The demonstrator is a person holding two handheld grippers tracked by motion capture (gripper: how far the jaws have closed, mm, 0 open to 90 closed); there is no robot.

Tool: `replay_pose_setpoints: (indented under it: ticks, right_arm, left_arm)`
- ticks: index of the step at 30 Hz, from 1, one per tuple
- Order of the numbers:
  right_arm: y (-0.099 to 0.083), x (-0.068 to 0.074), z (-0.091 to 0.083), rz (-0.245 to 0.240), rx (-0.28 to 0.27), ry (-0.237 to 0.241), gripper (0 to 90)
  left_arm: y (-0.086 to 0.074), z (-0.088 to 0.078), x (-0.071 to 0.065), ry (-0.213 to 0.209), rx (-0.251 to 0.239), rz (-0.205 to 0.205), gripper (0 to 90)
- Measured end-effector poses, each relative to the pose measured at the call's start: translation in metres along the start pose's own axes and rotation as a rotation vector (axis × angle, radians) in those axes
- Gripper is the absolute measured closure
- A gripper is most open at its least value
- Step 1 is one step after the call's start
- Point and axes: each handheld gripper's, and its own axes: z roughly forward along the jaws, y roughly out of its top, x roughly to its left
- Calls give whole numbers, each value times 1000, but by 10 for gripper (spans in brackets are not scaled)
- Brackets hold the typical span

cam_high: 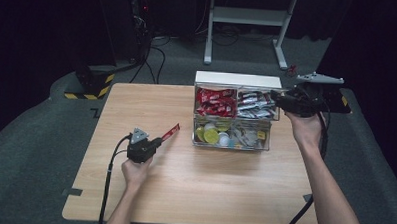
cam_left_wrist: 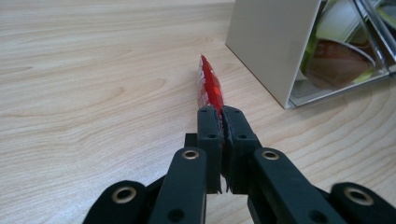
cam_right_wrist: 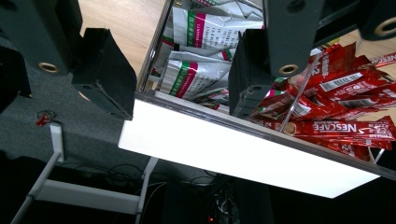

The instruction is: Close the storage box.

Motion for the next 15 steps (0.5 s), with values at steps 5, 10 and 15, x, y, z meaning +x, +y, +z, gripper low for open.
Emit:
replay_pose_setpoints:
  ticks: [5,10,15]
  right_arm:
    - [0,0,0,-4,-1,0,424]
    - [1,1,0,-8,1,-8,423]
    - [0,1,0,5,-3,-7,421]
  left_arm:
    - [-3,5,-3,-1,17,5,864]
    - [-6,8,0,0,43,3,854]
    - [-9,11,2,20,86,18,838]
